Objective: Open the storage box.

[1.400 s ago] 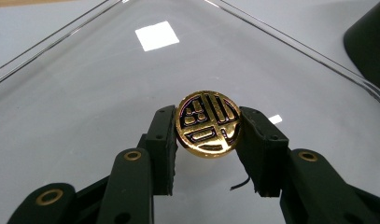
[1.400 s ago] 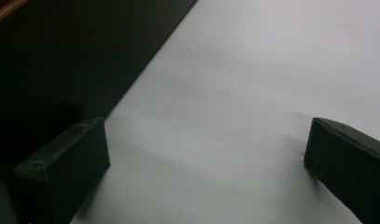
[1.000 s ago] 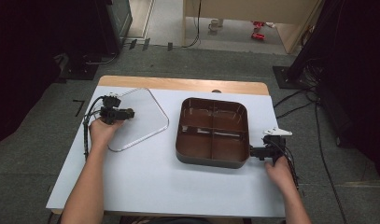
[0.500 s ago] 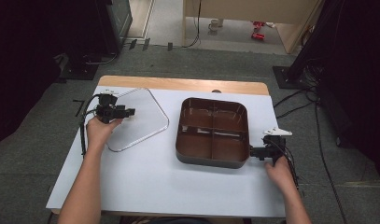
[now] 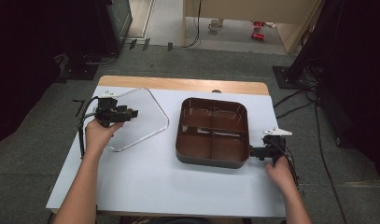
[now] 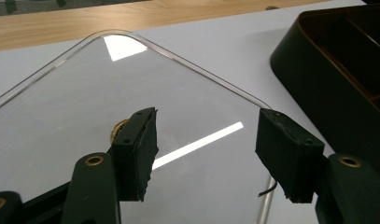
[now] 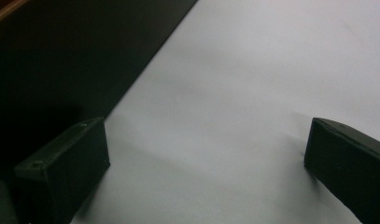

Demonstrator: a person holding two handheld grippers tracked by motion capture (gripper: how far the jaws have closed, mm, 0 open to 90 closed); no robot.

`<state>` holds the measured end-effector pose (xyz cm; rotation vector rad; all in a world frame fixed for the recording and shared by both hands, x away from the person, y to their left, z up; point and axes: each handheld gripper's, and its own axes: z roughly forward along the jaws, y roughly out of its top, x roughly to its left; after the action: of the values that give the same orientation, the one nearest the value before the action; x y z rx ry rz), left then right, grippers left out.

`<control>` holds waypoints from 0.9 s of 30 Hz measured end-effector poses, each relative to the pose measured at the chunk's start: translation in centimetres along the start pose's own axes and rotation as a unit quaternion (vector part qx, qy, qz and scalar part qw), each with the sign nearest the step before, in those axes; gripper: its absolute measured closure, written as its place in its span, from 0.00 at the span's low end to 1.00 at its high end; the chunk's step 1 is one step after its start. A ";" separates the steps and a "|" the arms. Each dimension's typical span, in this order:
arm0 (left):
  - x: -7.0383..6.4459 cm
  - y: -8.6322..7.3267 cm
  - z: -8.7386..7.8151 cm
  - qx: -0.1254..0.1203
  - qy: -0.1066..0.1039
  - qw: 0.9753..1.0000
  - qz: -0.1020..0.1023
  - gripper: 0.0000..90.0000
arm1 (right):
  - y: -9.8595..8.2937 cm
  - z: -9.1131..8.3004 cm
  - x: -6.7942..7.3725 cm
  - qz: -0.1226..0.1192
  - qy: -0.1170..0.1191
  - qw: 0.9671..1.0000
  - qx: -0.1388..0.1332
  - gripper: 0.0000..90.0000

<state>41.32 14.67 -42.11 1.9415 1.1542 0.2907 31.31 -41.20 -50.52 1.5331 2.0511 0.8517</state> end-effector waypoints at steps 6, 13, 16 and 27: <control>-1.9 -0.5 -0.1 0.008 0.023 1.000 0.014 0.40 | 0.0 0.0 0.0 0.000 0.000 1.000 0.000 0.00; -3.9 -1.5 0.1 0.017 -0.019 0.999 0.020 0.31 | 0.0 0.0 0.0 0.000 0.000 1.000 0.000 0.00; -4.9 -2.0 0.2 0.023 -0.028 0.999 0.033 0.31 | 0.0 0.0 0.0 0.001 0.000 1.000 0.000 0.00; -8.1 -4.5 1.3 0.041 -0.063 0.995 0.061 0.28 | 0.0 0.0 0.0 0.000 0.000 1.000 0.000 0.00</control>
<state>34.82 8.41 -44.62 2.0752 0.9798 0.1850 31.30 -41.20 -50.51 1.5334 2.0508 0.8518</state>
